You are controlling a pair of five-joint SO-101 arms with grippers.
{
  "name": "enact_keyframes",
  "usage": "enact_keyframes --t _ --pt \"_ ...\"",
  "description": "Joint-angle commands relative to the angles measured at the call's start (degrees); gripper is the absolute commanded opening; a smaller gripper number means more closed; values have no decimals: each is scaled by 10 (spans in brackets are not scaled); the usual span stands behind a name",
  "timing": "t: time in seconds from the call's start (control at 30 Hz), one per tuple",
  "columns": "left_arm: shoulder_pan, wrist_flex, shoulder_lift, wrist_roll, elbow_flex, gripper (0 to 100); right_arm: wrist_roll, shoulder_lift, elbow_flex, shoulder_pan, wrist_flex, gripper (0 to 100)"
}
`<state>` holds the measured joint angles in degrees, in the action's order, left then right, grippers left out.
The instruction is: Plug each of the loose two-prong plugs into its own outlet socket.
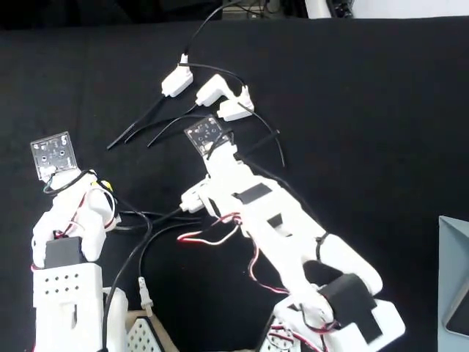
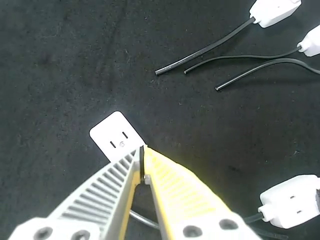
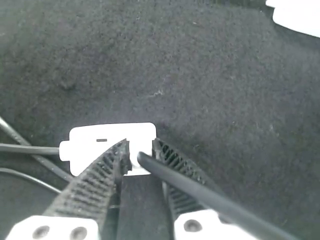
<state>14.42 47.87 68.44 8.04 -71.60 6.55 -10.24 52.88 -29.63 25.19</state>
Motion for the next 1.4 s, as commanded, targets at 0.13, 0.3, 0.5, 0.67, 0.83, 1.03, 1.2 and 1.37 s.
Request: enact_keyframes --t 0.13,0.3,0.5,0.67,0.83,1.03,1.2,1.37 --pt "0 -9 7 0 3 30 6 60 -51 -3 10 12" --pt "0 -9 7 0 3 30 6 61 -87 36 10 12" --pt "0 -9 7 0 2 30 28 65 -137 91 10 12" --pt "0 -10 7 0 -1 30 51 65 -166 119 5 12" --pt "0 -10 7 0 -1 30 52 65 -210 153 -9 12" --pt "0 -10 7 0 -1 30 81 85 -222 190 -76 12" --pt "0 -10 7 0 -1 30 83 167 -274 222 -87 12" --pt "0 -9 7 0 -1 30 68 221 -314 244 -84 13"
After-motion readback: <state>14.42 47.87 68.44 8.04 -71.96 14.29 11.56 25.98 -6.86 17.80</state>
